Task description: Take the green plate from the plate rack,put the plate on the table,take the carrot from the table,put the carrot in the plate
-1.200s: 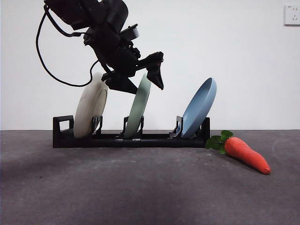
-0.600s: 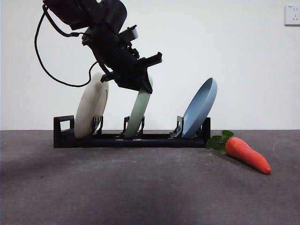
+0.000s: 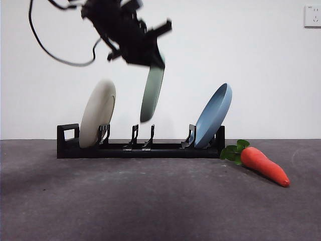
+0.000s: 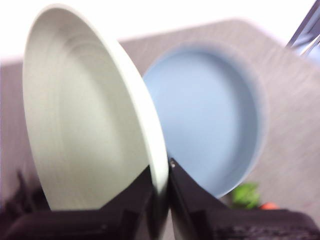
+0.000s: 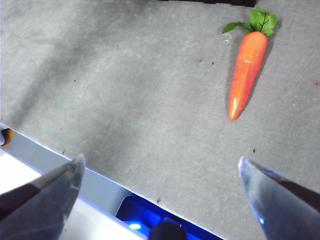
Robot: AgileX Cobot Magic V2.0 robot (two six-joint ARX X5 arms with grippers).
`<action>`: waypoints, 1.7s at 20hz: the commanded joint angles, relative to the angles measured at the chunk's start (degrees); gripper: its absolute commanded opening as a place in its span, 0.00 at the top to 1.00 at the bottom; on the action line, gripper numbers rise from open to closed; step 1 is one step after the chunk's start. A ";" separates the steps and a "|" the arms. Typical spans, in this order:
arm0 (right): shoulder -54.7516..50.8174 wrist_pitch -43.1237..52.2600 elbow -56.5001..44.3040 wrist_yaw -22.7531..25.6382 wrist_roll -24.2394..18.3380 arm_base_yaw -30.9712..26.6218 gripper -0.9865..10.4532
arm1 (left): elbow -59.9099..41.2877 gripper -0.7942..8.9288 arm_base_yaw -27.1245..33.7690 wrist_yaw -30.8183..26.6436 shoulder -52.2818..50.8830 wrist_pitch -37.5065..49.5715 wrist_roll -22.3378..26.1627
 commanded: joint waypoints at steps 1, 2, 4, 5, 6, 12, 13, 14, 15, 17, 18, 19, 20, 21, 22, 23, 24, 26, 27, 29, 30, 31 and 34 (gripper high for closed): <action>-0.04 0.28 0.07 -0.02 0.39 0.09 0.39 | 0.13 0.93 -0.55 2.69 -2.89 -0.17 0.17; -0.04 0.28 0.07 -0.02 0.39 0.09 0.39 | 0.13 0.93 -1.01 2.99 -4.68 -1.66 0.33; -0.04 0.28 0.07 -0.04 0.39 0.09 0.39 | 0.13 0.92 -2.51 2.60 -9.05 -7.06 4.26; -0.04 0.28 0.07 -0.04 0.39 0.09 0.39 | 0.13 0.92 -3.91 0.31 -11.85 -11.08 7.78; -0.04 0.28 0.07 -0.04 0.39 0.09 0.39 | 0.13 0.92 -5.35 -2.43 -14.05 -14.51 10.95; -0.04 0.28 0.07 -0.04 0.42 0.09 0.39 | 0.13 0.92 -17.27 -23.45 -24.55 -35.60 23.26; -0.04 0.31 0.07 -0.04 0.42 0.09 0.39 | 0.11 0.92 -19.50 -26.21 -24.72 -39.43 24.26; -0.04 0.33 0.07 -0.04 0.42 0.09 0.39 | -0.04 0.92 -21.18 -28.24 -24.72 -42.23 24.81; -0.04 0.31 0.07 -0.04 0.42 0.09 0.39 | -0.79 0.92 -22.88 -30.05 -24.70 -44.13 24.87; -0.04 0.33 0.07 -0.04 0.39 0.09 0.39 | -4.66 0.92 -26.82 -33.94 -24.70 -43.91 24.83; -0.04 0.33 0.07 -0.04 0.39 0.09 0.39 | -7.04 0.92 -28.26 -36.39 -24.63 -43.01 24.85; -0.04 0.33 0.07 -0.07 0.39 0.09 0.39 | -10.45 0.92 -29.62 -39.23 -24.59 -41.29 25.09; -0.04 0.33 0.07 -0.07 0.39 0.09 0.39 | -13.64 0.92 -30.67 -40.61 -24.52 -39.45 25.53; -0.04 0.33 0.07 -0.07 0.39 0.09 0.39 | -17.66 0.92 -31.78 -41.44 -24.17 -36.65 26.18; -0.04 0.33 0.07 -0.07 0.39 0.09 0.39 | -20.94 0.92 -32.65 -42.47 -23.82 -34.10 26.51; -0.04 0.31 0.07 -0.07 0.42 0.09 0.39 | -24.63 0.92 -33.59 -43.43 -23.12 -30.97 27.52; -0.04 0.31 0.07 -0.07 0.42 0.09 0.39 | -27.61 0.92 -34.36 -43.91 -22.23 -28.04 28.26; -0.04 0.33 0.07 -0.07 0.42 0.09 0.39 | -32.35 0.92 -35.60 -45.33 -20.02 -21.84 29.62; -0.04 0.33 0.07 -0.07 0.42 0.09 0.39 | -33.64 0.92 -36.04 -45.97 -18.64 -19.85 30.25; -0.04 0.31 0.07 -0.07 0.44 0.09 0.39 | -34.34 0.92 -36.37 -47.95 -14.64 -18.43 30.40; -0.04 0.31 0.07 -0.07 0.50 0.09 0.39 | -34.34 0.92 -36.52 -48.26 -12.81 -17.64 30.40; -0.04 0.31 0.07 -0.07 0.57 0.09 0.39 | -34.34 0.92 -36.63 -48.46 -11.08 -16.39 30.36; -0.04 0.31 0.07 -0.07 0.57 0.09 0.39 | -34.34 0.92 -37.27 -49.40 -6.99 -14.19 30.18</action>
